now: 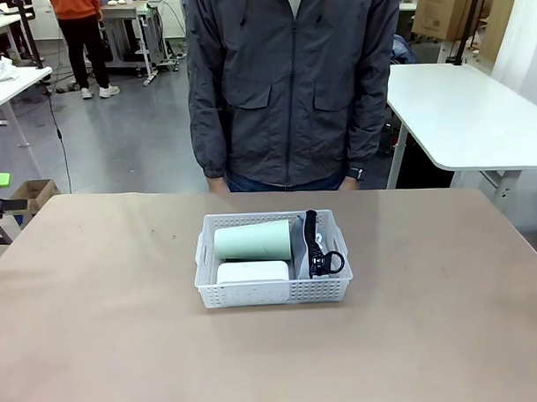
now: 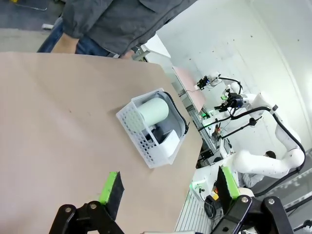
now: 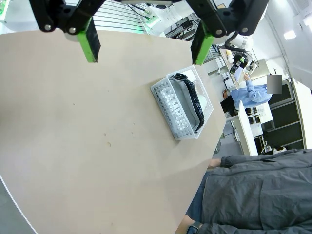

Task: Efficiently arrange items inside the basket to fit them all.
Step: Pick up the Reusable plastic cup and place it inside the Organizing basket.

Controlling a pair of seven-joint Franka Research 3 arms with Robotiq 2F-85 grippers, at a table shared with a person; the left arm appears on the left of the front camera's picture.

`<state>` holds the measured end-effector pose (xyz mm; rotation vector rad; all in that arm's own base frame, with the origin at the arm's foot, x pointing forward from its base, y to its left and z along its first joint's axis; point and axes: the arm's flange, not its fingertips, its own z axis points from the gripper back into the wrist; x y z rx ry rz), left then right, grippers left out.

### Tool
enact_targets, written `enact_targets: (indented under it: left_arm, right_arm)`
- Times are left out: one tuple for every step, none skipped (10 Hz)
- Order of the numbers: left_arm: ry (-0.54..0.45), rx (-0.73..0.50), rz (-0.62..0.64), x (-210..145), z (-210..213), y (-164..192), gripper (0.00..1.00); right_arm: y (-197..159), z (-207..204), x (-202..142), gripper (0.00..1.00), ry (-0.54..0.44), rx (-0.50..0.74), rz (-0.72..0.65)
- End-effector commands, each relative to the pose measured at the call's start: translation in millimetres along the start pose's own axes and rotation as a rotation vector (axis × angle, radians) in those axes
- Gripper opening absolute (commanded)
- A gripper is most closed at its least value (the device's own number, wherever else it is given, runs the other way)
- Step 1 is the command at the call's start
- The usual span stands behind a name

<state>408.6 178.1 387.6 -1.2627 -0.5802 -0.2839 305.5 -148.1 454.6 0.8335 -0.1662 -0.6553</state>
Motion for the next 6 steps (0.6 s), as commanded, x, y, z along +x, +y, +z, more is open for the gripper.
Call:
enact_targets:
  left_arm:
    - [0.007,0.010,-0.022,-8.7,-0.3,-3.8,1.00]
    - [0.007,0.010,-0.022,-8.7,-0.3,-3.8,1.00]
    - [0.007,0.010,-0.022,-8.7,-0.3,-3.8,1.00]
    - [0.007,0.010,-0.022,-8.7,-0.3,-3.8,1.00]
    - [0.007,0.010,-0.022,-8.7,-0.3,-3.8,1.00]
    - [0.007,0.010,-0.022,-8.7,-0.3,-3.8,1.00]
  right_arm:
    - [0.6,0.2,0.1,1.00,0.000,0.010,0.003]
    - [0.6,0.2,0.1,1.00,0.000,0.010,0.003]
    - [0.6,0.2,0.1,1.00,0.000,0.010,0.003]
    - [0.6,0.2,0.1,1.00,0.000,0.010,0.003]
    - [0.6,0.2,0.1,1.00,0.000,0.010,0.003]
    - [0.6,0.2,0.1,1.00,0.000,0.010,0.003]
